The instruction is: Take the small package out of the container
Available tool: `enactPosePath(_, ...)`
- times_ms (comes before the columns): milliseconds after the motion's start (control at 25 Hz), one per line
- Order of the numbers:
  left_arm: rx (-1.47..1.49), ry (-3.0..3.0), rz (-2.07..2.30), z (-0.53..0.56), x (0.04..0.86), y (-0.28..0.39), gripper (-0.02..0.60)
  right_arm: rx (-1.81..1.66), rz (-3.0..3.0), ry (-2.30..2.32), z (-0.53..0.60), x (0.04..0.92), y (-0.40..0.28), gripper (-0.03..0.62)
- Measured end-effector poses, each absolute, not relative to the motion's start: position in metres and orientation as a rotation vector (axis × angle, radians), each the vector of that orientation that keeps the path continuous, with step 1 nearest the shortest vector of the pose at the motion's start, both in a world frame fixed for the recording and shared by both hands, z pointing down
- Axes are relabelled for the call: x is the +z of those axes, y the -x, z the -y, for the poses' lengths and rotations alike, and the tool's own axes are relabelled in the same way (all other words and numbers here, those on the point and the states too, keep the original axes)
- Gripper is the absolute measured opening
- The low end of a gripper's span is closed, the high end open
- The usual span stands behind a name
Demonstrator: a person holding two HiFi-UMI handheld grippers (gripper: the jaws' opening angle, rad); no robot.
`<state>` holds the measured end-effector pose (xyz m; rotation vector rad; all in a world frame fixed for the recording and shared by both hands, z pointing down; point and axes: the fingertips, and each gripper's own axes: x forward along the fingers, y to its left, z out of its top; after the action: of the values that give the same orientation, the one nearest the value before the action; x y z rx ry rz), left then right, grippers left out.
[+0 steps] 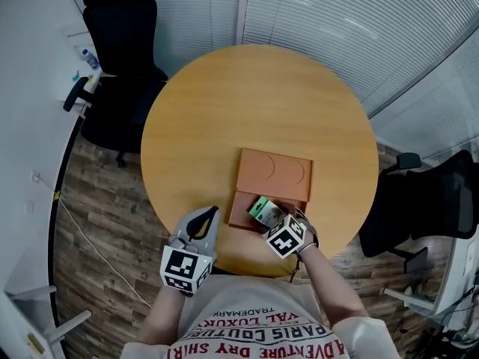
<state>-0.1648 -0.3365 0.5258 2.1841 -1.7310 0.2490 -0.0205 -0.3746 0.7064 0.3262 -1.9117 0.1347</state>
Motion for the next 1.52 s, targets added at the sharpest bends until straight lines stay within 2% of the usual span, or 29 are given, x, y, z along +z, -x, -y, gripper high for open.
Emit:
enactPosePath(400, 0.245, -2.249, 1.736, 0.338, 0.506, 0.152, 0.011, 0.154, 2.087, -0.434, 0.372, 0.632, 0.028, 0.354)
enactPosePath(1040, 0.208, -2.46, 1.738, 0.363, 0.42, 0.122, 0.011, 0.152, 2.62, -1.005, 0.414, 0.433, -0.003, 0.356)
enactPosePath(1280, 0.175, -2.54, 1.727, 0.363, 0.393, 0.108, 0.011, 0.114, 2.733, -1.171, 0.413, 0.397, -0.019, 0.356)
enactPosePath(1520, 0.167, -2.553, 1.715, 0.351, 0.393, 0.122, 0.011, 0.07, 2.729, -1.234, 0.403, 0.393, -0.007, 0.356)
